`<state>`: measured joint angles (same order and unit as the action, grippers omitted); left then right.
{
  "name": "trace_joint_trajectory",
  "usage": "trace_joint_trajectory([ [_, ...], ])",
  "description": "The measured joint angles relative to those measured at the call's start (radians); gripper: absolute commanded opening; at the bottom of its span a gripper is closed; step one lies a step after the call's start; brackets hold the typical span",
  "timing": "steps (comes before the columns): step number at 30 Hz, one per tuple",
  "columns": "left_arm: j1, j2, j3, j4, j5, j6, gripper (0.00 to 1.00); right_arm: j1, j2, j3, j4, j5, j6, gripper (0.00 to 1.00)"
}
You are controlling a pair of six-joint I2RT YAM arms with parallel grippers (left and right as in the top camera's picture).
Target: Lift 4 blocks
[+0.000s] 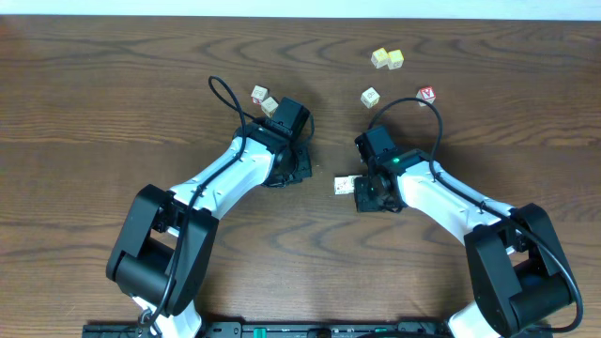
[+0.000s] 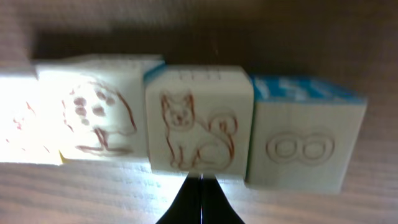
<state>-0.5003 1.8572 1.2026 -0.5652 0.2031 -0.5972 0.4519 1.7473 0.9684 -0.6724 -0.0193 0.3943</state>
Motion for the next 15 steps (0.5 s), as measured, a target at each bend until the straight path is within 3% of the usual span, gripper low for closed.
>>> trace_joint_trajectory([
  [5, 0.000, 0.000, 0.000, 0.000, 0.000, 0.000, 0.08, -0.029, -0.030, 0.066, -0.157, -0.010, -0.013, 0.01],
  [15, 0.000, 0.000, 0.000, 0.000, 0.000, 0.000, 0.08, -0.166, -0.060, 0.079, -0.137, -0.011, -0.074, 0.01],
])
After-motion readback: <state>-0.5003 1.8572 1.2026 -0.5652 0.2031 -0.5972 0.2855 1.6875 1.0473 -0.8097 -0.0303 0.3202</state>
